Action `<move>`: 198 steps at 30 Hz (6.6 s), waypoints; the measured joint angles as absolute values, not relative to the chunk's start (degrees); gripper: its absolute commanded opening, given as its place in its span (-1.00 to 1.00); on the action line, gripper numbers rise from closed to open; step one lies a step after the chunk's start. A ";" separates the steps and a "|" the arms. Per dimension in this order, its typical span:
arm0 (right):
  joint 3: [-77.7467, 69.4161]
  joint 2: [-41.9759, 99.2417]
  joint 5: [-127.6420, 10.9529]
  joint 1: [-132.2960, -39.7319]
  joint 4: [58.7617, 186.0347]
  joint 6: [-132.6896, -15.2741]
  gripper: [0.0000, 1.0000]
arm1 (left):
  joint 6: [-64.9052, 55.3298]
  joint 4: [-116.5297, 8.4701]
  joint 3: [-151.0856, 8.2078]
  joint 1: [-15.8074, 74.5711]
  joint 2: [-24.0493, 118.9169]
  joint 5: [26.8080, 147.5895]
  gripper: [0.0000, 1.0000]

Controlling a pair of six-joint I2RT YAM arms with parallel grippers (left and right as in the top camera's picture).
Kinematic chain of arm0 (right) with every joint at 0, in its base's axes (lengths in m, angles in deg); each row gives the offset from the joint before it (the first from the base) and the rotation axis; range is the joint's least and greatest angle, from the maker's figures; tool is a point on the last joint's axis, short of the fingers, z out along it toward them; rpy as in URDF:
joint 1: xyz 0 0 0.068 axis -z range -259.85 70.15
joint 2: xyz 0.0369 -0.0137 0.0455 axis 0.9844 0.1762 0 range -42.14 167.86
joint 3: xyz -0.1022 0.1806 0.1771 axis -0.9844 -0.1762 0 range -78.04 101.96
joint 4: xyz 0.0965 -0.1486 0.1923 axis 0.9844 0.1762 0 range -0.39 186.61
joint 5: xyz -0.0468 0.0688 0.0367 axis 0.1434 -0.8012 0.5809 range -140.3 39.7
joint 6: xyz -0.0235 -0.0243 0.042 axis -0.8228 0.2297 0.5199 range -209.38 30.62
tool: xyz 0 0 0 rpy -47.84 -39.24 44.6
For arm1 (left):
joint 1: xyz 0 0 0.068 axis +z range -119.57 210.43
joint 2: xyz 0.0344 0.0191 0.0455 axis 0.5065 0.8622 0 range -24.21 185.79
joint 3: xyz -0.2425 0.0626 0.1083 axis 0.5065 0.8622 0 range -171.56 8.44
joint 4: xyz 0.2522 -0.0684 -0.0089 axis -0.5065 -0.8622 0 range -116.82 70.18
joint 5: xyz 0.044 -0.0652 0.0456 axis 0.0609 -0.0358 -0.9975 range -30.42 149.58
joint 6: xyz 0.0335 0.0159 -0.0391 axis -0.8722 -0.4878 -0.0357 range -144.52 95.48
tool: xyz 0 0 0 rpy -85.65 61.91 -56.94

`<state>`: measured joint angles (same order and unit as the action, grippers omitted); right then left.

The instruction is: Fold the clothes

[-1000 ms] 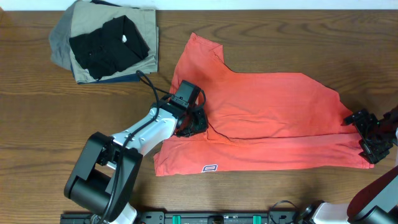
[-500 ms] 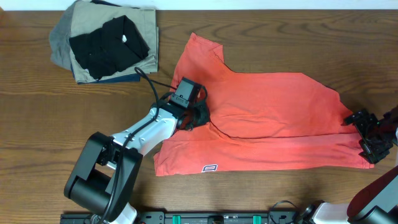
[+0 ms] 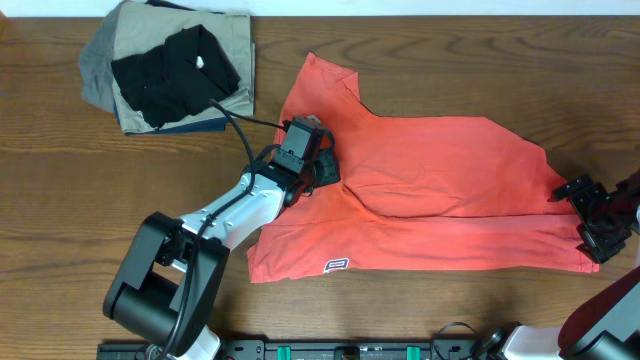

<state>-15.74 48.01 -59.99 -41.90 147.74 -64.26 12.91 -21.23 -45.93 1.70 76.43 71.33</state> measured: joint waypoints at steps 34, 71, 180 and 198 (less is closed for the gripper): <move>-0.85 47.31 -63.32 -63.53 147.09 -71.88 0.99 | -18.68 -51.88 -90.72 18.66 87.97 83.99 0.95; -0.85 47.31 -61.81 -64.41 150.56 -74.97 0.98 | -32.08 -38.00 -92.44 12.50 109.85 63.55 0.77; 10.53 73.60 -66.14 -49.35 145.56 -76.74 -0.98 | -22.81 -66.85 -93.14 12.52 92.19 64.16 -0.88; 10.97 65.71 -55.95 -49.35 158.67 -67.29 -0.98 | -21.28 -89.82 -90.39 12.30 86.85 73.71 -0.88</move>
<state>10.97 65.71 -55.95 -49.35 158.67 -67.29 -21.28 -89.82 -90.39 12.30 86.85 73.71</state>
